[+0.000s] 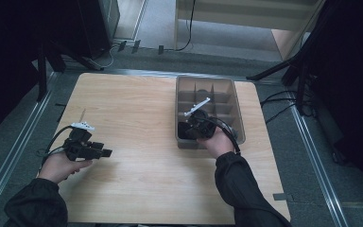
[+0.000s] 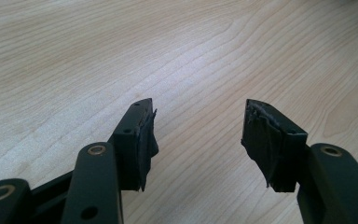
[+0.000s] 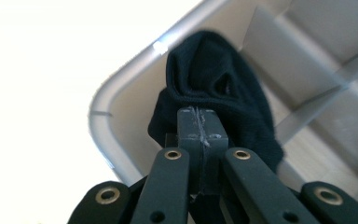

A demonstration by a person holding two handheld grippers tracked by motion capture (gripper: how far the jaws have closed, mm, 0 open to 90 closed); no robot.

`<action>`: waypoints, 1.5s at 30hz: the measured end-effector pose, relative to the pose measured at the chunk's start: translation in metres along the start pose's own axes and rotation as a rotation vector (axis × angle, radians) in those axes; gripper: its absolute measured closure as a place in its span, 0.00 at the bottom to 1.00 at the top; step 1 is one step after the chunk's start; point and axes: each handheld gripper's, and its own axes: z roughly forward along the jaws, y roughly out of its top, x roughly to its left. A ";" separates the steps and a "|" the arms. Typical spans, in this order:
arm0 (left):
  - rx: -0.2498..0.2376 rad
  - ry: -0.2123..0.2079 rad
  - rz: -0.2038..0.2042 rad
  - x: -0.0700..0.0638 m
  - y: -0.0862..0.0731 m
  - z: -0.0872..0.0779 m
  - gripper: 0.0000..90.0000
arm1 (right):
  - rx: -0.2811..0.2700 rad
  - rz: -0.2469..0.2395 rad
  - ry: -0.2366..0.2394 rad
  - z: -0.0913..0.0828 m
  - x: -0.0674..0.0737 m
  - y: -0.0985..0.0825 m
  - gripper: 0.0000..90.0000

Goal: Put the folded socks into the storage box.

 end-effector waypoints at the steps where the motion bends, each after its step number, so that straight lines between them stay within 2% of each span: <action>1: 0.001 0.000 0.002 0.000 0.000 0.000 0.48 | -0.016 0.004 -0.003 -0.004 0.000 0.001 1.00; 4: 0.001 -0.001 0.003 0.000 0.000 0.000 0.48 | -0.070 0.017 -0.002 -0.017 -0.001 0.005 1.00; 8: 0.001 -0.001 0.003 0.000 0.000 0.000 0.48 | -0.099 0.023 -0.052 -0.021 -0.001 0.011 1.00; 13: -0.002 -0.002 -0.003 0.000 0.000 -0.001 0.48 | -0.098 0.043 -0.123 -0.010 0.000 0.015 1.00; 15: -0.001 -0.005 -0.002 0.001 0.000 -0.001 0.48 | -0.094 0.063 -0.134 -0.002 0.001 0.016 1.00; 18: 0.002 -0.006 0.002 0.001 0.000 -0.001 0.48 | -0.079 0.063 -0.152 0.008 0.003 0.016 1.00; 28: 0.003 -0.005 0.004 0.001 0.000 -0.001 0.48 | -0.016 0.022 -0.110 0.020 0.010 0.011 1.00; 39: 0.008 -0.006 0.004 0.001 0.000 0.000 0.48 | 0.024 0.044 -0.079 0.025 0.011 0.005 1.00; 45: 0.007 -0.007 0.002 0.000 0.000 0.000 0.48 | 0.043 0.034 -0.072 0.028 0.012 0.003 1.00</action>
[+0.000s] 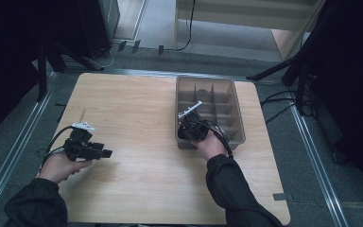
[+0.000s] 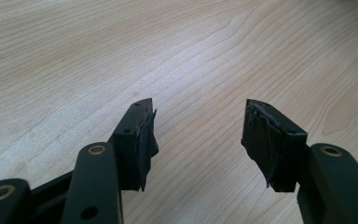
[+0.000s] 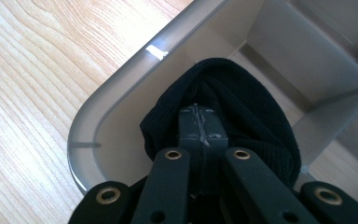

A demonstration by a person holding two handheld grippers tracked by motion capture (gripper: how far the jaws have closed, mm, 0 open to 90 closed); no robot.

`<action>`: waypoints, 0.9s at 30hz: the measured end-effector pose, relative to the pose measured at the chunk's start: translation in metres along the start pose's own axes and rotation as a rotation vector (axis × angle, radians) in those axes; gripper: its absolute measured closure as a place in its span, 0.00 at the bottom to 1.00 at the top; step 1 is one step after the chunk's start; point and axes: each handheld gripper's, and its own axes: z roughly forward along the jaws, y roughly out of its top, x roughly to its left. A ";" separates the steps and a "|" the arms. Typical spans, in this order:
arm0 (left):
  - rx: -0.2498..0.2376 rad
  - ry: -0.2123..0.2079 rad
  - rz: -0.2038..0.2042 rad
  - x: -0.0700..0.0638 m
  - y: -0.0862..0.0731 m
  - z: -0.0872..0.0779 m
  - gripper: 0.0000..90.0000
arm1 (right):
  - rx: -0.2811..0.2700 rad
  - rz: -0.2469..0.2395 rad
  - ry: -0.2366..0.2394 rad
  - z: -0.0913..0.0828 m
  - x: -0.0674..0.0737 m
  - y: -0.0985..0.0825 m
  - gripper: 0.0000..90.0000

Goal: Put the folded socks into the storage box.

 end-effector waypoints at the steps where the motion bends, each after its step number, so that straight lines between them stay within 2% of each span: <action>1: -0.001 -0.001 -0.001 0.000 0.000 0.000 0.48 | 0.005 0.003 0.003 0.000 0.000 0.000 1.00; 7: -0.005 0.004 0.000 0.000 0.000 -0.001 0.48 | -0.019 0.017 0.024 -0.002 -0.001 0.000 1.00; 12: -0.004 0.004 -0.001 0.001 0.000 0.000 0.47 | -0.091 0.026 0.056 -0.015 -0.002 0.000 0.97; 19: -0.011 0.007 0.004 0.000 0.000 -0.001 0.48 | -0.167 0.039 0.069 -0.035 -0.006 -0.003 0.97; 23: -0.017 0.004 -0.007 -0.001 0.001 -0.001 0.48 | -0.189 0.036 0.065 -0.043 -0.005 -0.005 0.98; 27: -0.017 0.010 0.009 -0.004 0.002 0.000 0.48 | -0.208 0.031 0.078 -0.050 -0.001 -0.009 0.98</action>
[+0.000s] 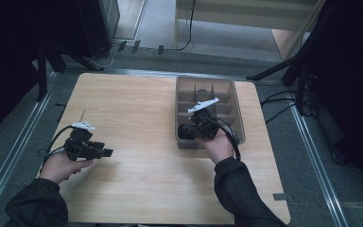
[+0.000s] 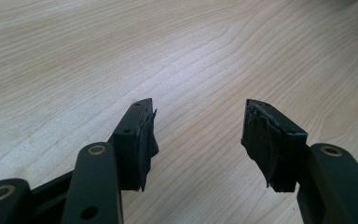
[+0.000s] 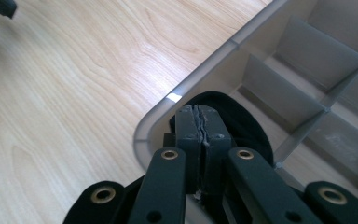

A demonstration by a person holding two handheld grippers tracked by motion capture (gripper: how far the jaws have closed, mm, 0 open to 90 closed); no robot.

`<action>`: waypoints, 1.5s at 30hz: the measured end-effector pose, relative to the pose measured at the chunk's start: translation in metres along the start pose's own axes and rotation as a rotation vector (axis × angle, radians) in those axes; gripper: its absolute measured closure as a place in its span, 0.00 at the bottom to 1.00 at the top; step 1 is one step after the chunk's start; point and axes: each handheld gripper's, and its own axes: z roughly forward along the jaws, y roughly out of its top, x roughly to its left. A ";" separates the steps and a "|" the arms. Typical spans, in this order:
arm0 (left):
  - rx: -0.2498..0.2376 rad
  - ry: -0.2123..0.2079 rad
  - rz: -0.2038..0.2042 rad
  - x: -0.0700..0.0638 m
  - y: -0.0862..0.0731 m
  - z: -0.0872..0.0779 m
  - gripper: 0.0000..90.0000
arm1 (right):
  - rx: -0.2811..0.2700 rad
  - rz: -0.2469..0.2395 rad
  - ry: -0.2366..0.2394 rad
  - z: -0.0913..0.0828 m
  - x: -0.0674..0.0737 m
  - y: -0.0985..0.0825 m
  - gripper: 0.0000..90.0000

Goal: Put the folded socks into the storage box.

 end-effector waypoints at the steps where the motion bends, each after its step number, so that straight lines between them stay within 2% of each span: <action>1: 0.000 -0.003 0.001 -0.001 0.000 0.000 0.47 | -0.006 -0.008 0.003 -0.001 0.001 -0.001 0.98; 7: 0.001 -0.008 0.017 -0.007 0.003 0.002 0.47 | -0.030 -0.013 0.027 -0.010 0.010 -0.009 0.98; 11: -0.008 -0.009 0.014 -0.012 0.005 0.003 0.47 | -0.051 -0.024 0.043 -0.015 0.017 -0.015 0.98; 18: -0.014 -0.016 0.046 -0.024 0.008 0.006 0.46 | -0.076 -0.042 0.063 -0.024 0.026 -0.026 0.95; 26: -0.018 -0.032 0.078 -0.042 0.011 0.009 0.45 | -0.118 -0.068 0.112 -0.029 0.039 -0.039 0.91; 29: -0.022 -0.038 0.092 -0.050 0.012 0.011 0.45 | -0.124 -0.086 0.130 -0.031 0.044 -0.043 0.87; 32: -0.025 -0.043 0.110 -0.057 0.013 0.012 0.44 | -0.122 -0.104 0.141 -0.031 0.049 -0.048 0.78; 35: -0.025 -0.044 0.122 -0.065 0.014 0.013 0.44 | -0.128 -0.121 0.119 -0.031 0.050 -0.056 0.73; 39: -0.023 -0.049 0.153 -0.076 0.015 0.014 0.43 | -0.126 -0.097 0.141 -0.029 0.048 -0.064 0.67; 45: -0.030 -0.067 0.172 -0.089 0.015 0.016 0.42 | -0.127 -0.101 0.169 -0.026 0.049 -0.073 0.62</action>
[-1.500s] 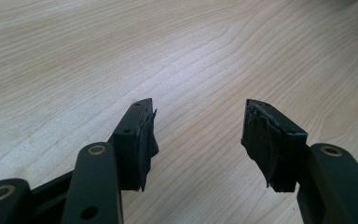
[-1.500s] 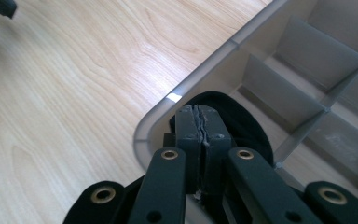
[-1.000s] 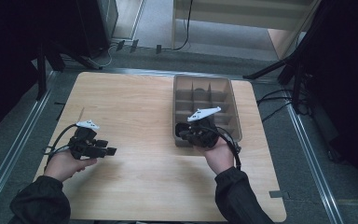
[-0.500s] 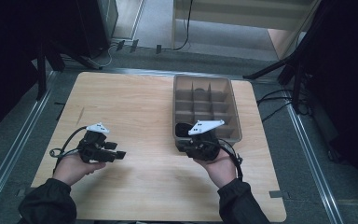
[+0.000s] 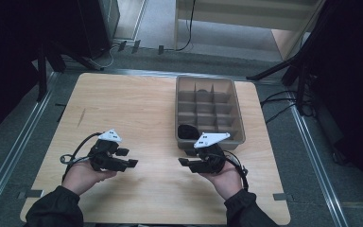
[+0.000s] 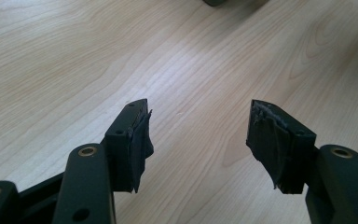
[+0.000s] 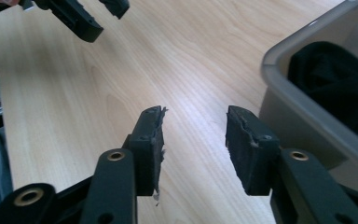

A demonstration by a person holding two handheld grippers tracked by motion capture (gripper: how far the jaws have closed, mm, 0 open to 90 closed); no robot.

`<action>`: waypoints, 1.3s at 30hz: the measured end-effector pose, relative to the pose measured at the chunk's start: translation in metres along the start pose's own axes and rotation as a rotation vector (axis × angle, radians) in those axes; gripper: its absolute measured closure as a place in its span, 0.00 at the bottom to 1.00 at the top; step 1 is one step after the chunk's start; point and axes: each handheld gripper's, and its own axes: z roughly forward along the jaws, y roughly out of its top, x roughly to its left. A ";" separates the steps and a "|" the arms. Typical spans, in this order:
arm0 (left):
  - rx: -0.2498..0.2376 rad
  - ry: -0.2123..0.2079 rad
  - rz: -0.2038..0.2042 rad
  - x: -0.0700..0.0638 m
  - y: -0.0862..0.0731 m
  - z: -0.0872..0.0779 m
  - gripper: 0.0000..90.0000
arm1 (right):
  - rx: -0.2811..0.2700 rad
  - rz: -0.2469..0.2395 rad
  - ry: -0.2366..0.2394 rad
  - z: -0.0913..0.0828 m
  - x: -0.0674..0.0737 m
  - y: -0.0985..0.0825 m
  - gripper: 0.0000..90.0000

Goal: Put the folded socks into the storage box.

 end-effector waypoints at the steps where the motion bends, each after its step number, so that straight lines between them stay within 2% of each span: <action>1: 0.003 -0.003 0.008 -0.001 0.000 0.000 0.42 | -0.003 -0.003 0.007 0.001 0.001 -0.001 0.61; 6: 0.003 -0.011 0.024 -0.009 0.001 0.002 0.42 | 0.013 -0.002 0.055 0.008 0.005 -0.004 0.56; 11: 0.005 -0.016 0.038 -0.012 0.000 0.003 0.42 | 0.027 -0.017 0.061 0.014 0.008 -0.004 0.55; 17: -0.002 -0.007 0.027 -0.010 -0.002 0.004 0.41 | 0.041 -0.014 0.071 0.019 0.009 -0.005 0.53; 21: 0.004 -0.006 0.017 -0.010 -0.003 0.005 0.41 | 0.050 -0.018 0.064 0.021 0.008 -0.005 0.52; 24: 0.017 -0.011 0.024 -0.010 -0.004 0.007 0.41 | 0.059 -0.021 0.046 0.023 0.007 -0.006 0.51; 30: 0.036 -0.017 0.034 -0.011 -0.004 0.009 0.41 | 0.065 -0.014 0.044 0.024 0.005 -0.006 0.50; 39: 0.027 -0.008 0.036 -0.012 -0.004 0.008 0.40 | 0.080 -0.017 0.047 0.026 0.003 -0.008 0.49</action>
